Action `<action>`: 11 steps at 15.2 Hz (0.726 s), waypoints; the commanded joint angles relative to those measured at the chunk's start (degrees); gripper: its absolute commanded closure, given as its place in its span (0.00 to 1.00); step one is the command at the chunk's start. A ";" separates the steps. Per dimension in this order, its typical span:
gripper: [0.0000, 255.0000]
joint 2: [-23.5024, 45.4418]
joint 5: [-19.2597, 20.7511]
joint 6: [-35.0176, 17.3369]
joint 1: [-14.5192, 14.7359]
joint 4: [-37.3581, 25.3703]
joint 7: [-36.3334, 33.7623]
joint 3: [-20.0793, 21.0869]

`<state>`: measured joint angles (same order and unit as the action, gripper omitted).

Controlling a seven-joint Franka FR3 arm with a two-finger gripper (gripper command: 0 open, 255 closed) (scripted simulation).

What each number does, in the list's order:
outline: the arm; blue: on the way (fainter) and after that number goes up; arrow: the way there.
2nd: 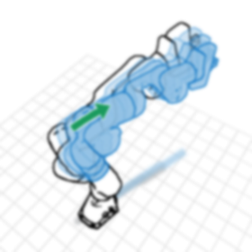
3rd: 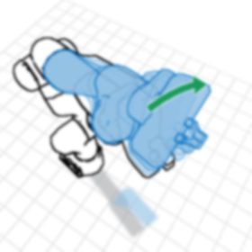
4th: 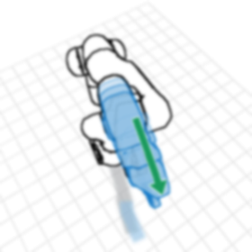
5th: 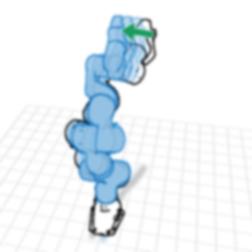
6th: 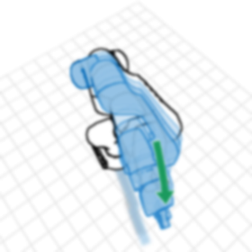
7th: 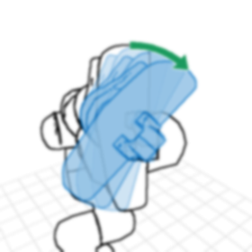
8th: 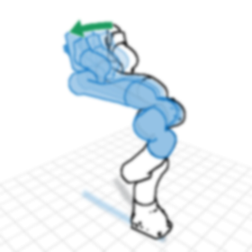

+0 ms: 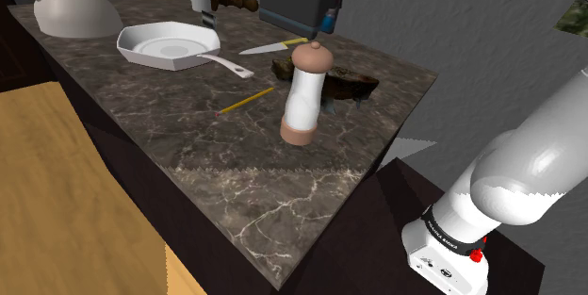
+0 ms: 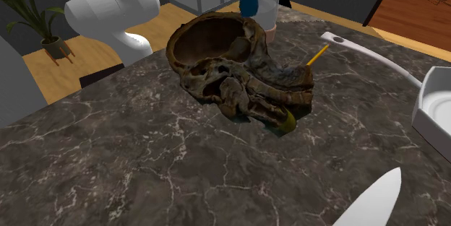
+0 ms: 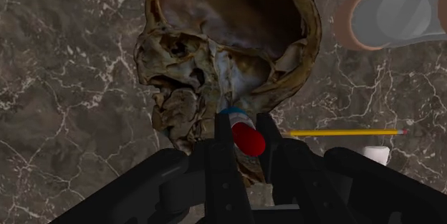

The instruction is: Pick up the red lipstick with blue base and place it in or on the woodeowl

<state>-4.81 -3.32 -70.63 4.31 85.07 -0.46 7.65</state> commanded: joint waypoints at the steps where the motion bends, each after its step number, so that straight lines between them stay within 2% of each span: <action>1: 1.00 -0.57 -0.05 -1.92 0.02 2.47 0.07 0.02; 9: 1.00 -3.07 -0.25 -9.16 0.00 12.20 0.63 -0.05; 11: 1.00 -3.07 -0.25 -9.16 0.00 12.21 0.63 -0.05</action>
<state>-7.71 -3.55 -79.48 4.30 96.82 0.17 7.59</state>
